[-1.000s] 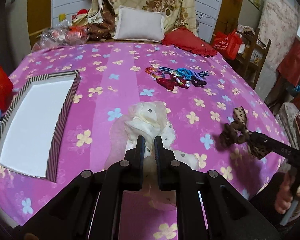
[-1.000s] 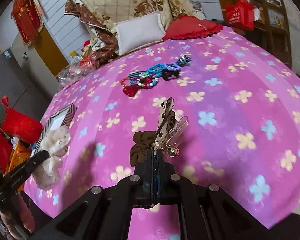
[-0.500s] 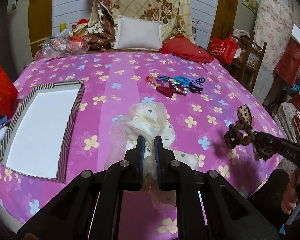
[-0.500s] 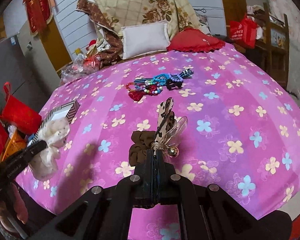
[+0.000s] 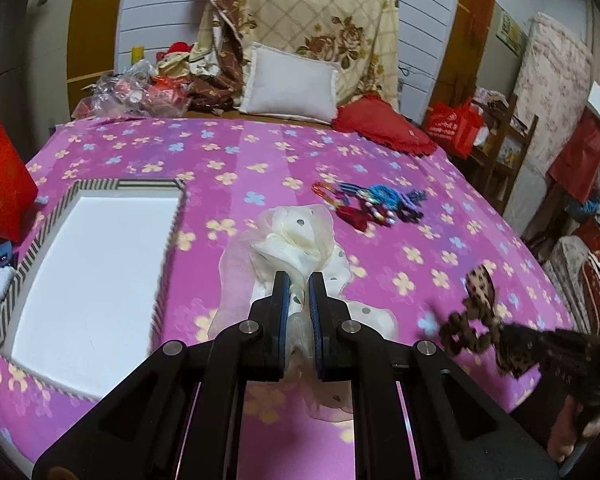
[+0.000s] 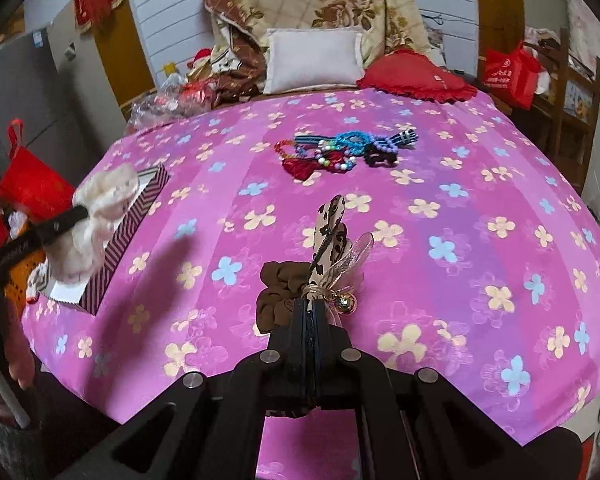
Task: Organize jewelry
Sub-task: 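Carry both held accessories into the white striped tray and open both tools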
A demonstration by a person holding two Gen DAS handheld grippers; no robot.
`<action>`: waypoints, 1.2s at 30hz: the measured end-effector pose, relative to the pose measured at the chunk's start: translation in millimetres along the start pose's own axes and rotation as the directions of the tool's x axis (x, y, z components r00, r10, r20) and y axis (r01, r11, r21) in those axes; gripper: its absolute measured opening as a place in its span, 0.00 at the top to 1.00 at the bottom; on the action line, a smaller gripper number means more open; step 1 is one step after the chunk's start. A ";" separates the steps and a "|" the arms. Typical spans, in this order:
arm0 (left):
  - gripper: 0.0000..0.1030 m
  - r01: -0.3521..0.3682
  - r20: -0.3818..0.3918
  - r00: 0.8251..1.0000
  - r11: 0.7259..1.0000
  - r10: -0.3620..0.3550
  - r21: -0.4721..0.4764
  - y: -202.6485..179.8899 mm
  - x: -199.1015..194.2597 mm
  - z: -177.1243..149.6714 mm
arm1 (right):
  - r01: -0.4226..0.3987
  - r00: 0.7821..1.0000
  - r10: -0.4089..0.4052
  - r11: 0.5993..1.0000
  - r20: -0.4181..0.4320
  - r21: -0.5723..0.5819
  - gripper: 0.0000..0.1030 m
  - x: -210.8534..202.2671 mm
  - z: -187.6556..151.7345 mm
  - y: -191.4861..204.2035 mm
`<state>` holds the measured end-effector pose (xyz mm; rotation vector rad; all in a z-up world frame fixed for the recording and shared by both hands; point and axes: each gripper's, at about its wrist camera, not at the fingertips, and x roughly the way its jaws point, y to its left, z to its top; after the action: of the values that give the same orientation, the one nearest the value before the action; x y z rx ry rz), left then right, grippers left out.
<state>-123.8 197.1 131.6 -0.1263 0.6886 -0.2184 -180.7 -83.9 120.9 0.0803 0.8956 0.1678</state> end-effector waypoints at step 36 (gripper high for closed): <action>0.92 -0.251 -0.132 0.968 0.826 0.213 -0.505 316.7 119.9 43.1 | -0.215 0.970 0.167 0.925 -0.174 -0.313 0.98 236.2 163.0 338.3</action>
<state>43.8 477.2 31.5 -0.5535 0.8141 0.2081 53.8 291.3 87.9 -0.1595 0.9925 0.5106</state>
